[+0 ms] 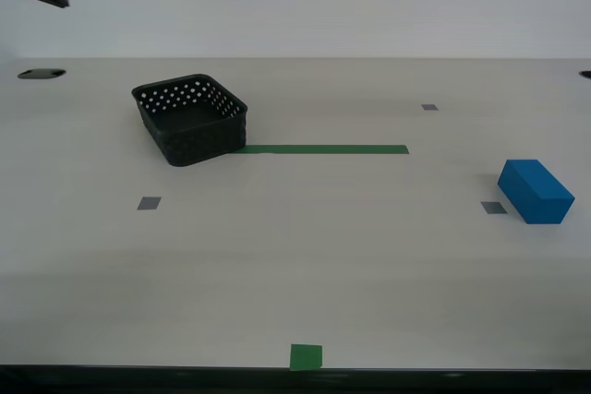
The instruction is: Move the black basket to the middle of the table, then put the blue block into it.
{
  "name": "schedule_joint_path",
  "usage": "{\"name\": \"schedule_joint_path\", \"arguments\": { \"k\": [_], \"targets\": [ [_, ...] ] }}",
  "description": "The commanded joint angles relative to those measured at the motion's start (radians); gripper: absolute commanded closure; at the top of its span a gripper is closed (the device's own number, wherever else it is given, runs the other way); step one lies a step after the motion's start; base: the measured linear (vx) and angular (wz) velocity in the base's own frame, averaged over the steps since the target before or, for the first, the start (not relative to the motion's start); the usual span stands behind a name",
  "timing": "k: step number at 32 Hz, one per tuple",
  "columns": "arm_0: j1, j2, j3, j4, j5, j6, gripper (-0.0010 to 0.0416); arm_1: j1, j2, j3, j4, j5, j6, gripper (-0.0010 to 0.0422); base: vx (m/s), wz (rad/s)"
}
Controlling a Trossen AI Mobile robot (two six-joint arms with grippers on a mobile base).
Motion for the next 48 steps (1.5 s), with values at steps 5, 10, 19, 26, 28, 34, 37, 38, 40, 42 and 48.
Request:
{"name": "schedule_joint_path", "arguments": {
  "k": [5,10,19,26,28,34,37,38,40,42,48],
  "targets": [
    [0.0,0.0,0.001,-0.061,-0.001,0.003,0.0405,-0.004,0.232,0.101,-0.015,0.048,-0.055,0.0412,0.0,0.0],
    [0.003,0.0,0.001,-0.081,-0.001,0.003,0.0405,-0.017,0.399,0.156,-0.044,0.051,-0.052,0.0412,0.0,0.0],
    [0.006,0.0,0.001,-0.101,-0.001,0.004,0.0405,-0.093,0.566,0.223,-0.042,0.048,-0.066,0.0387,0.0,0.0],
    [0.007,0.0,0.001,-0.103,-0.002,0.004,0.0405,-0.098,0.565,0.267,-0.064,0.062,-0.103,0.0287,0.0,0.0],
    [0.007,0.002,0.001,-0.103,-0.001,0.004,0.0405,-0.102,0.565,0.278,-0.087,0.079,-0.113,0.0247,0.0,0.0],
    [0.007,0.002,0.001,-0.103,-0.001,0.004,0.0405,-0.113,0.566,0.277,-0.122,0.106,-0.115,0.0178,0.0,0.0],
    [0.008,0.002,0.001,-0.103,-0.001,0.006,0.0405,-0.139,0.566,0.277,-0.121,0.071,-0.129,0.0173,0.0,0.0],
    [0.008,0.002,0.001,-0.103,-0.001,0.006,0.0405,-0.145,0.566,0.277,-0.121,0.056,-0.132,0.0174,0.0,0.0],
    [0.009,0.002,0.001,-0.103,-0.001,0.007,0.0405,-0.179,0.566,0.277,-0.12,0.003,-0.14,0.0185,0.0,0.0],
    [0.01,0.002,0.001,-0.103,-0.001,0.008,0.0406,-0.204,0.566,0.277,-0.118,-0.031,-0.142,0.0192,0.0,0.0],
    [0.011,0.002,0.001,-0.103,-0.001,0.009,0.0406,-0.238,0.566,0.275,-0.119,-0.05,-0.173,0.018,0.0,0.0]
  ]
}}
